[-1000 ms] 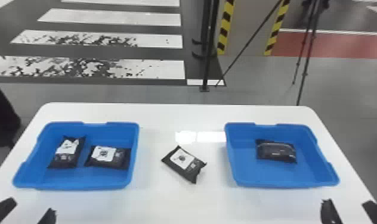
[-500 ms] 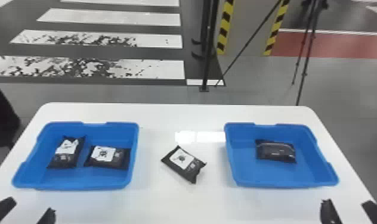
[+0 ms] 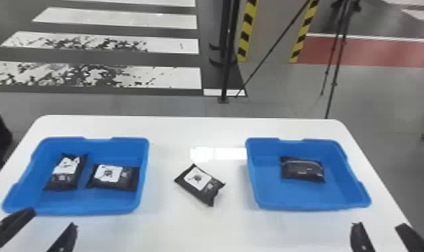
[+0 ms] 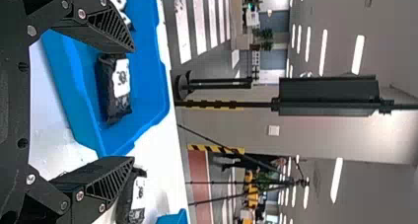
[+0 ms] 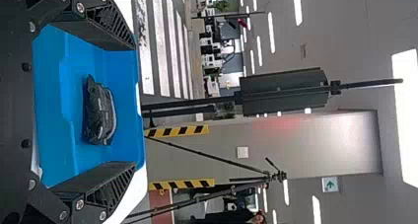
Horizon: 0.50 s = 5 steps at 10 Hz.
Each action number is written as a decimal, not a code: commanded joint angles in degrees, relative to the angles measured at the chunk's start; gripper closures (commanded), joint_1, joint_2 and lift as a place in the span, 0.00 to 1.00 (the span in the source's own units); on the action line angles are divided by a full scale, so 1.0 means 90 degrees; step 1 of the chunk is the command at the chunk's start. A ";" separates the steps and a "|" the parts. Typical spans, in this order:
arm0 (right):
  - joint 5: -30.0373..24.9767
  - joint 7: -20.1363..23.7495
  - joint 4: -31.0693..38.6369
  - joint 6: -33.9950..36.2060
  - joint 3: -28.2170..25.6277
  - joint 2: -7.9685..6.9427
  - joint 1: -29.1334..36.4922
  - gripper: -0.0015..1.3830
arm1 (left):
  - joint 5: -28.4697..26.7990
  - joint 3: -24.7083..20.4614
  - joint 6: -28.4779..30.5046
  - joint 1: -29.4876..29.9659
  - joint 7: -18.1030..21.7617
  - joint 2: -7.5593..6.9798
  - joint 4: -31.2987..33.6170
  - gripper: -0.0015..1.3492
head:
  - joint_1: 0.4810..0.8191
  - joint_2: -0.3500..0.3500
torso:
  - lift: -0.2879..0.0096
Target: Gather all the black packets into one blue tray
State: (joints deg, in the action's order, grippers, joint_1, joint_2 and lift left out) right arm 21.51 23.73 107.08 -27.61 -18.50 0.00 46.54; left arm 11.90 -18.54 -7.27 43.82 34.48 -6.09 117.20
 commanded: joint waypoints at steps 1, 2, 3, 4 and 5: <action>0.0010 0.0000 0.0000 0.0021 0.0012 -0.0006 0.0000 0.15 | -0.0421 0.0346 0.0323 -0.0447 0.0114 -0.0183 0.0001 0.20 | 0.63 0.33 | 0.60; 0.0010 0.0000 0.0000 0.0036 -0.0001 -0.0006 -0.0016 0.15 | -0.0688 0.0562 0.0620 -0.0713 0.0221 -0.0300 -0.0015 0.20 | 0.63 0.28 | 0.60; 0.0010 0.0000 0.0000 0.0052 -0.0001 -0.0006 -0.0016 0.15 | -0.0992 0.0739 0.0855 -0.0916 0.0260 -0.0369 -0.0015 0.21 | 0.63 0.23 | 0.60; 0.0035 0.0000 0.0000 0.0052 -0.0001 -0.0006 -0.0016 0.15 | -0.1259 0.0943 0.1136 -0.1213 0.0319 -0.0447 -0.0093 0.20 | 0.63 0.20 | 0.60; 0.0048 0.0000 -0.0015 0.0052 -0.0001 -0.0006 -0.0016 0.15 | -0.1361 0.1273 0.1230 -0.1744 0.0465 -0.0535 -0.0530 0.20 | 0.63 0.18 | 0.60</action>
State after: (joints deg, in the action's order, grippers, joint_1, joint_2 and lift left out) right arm 21.85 23.73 107.02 -27.14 -18.50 0.00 46.41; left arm 0.49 -8.84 3.05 30.87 38.51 -10.43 114.51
